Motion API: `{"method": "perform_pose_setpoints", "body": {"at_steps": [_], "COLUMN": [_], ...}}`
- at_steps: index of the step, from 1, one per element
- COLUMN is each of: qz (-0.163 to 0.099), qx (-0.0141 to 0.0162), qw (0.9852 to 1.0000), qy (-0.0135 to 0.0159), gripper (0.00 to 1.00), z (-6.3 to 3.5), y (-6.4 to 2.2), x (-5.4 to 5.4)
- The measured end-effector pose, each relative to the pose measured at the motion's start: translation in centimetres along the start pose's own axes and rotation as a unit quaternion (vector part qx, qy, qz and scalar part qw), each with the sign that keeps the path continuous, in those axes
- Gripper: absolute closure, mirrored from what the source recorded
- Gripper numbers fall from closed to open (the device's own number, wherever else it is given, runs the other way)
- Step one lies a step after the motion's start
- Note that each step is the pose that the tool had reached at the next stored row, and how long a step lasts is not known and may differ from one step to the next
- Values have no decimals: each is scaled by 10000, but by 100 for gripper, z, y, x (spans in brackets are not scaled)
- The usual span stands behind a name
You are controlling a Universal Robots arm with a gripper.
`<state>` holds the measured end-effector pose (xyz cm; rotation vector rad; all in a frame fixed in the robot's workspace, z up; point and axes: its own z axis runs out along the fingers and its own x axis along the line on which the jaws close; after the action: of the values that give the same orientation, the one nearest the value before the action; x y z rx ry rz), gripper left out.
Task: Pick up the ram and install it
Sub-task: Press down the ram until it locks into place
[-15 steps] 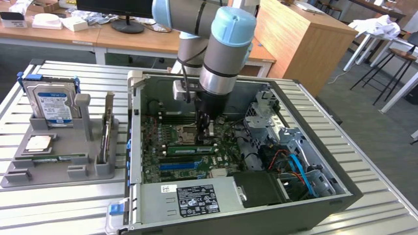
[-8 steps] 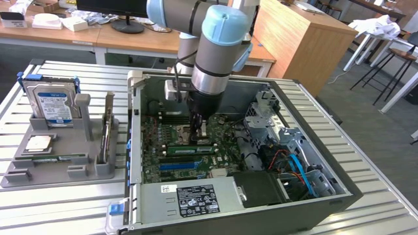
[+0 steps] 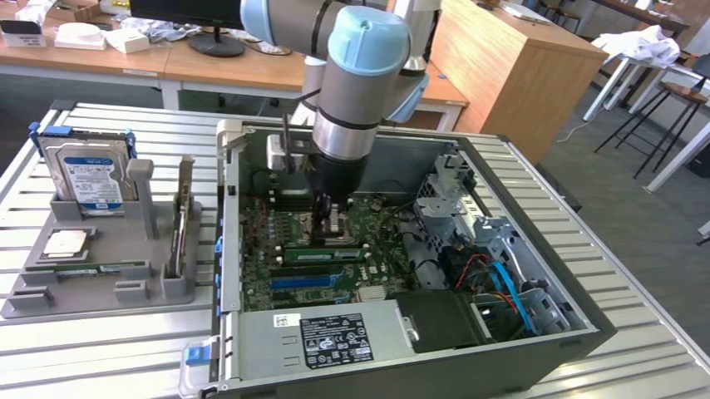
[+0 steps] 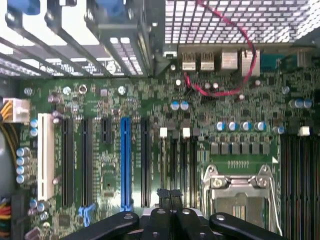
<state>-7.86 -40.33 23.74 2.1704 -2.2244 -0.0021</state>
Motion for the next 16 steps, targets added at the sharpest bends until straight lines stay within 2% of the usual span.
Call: {"method": "perform_pose_setpoints", "body": {"at_steps": [4, 16], "qz": [7, 8], "qx": [0, 0], "qw": [10000, 10000], "qy": [0, 0], "gripper": [90, 90], "z": [2, 2], "y": [60, 63], "x": [1, 23]}}
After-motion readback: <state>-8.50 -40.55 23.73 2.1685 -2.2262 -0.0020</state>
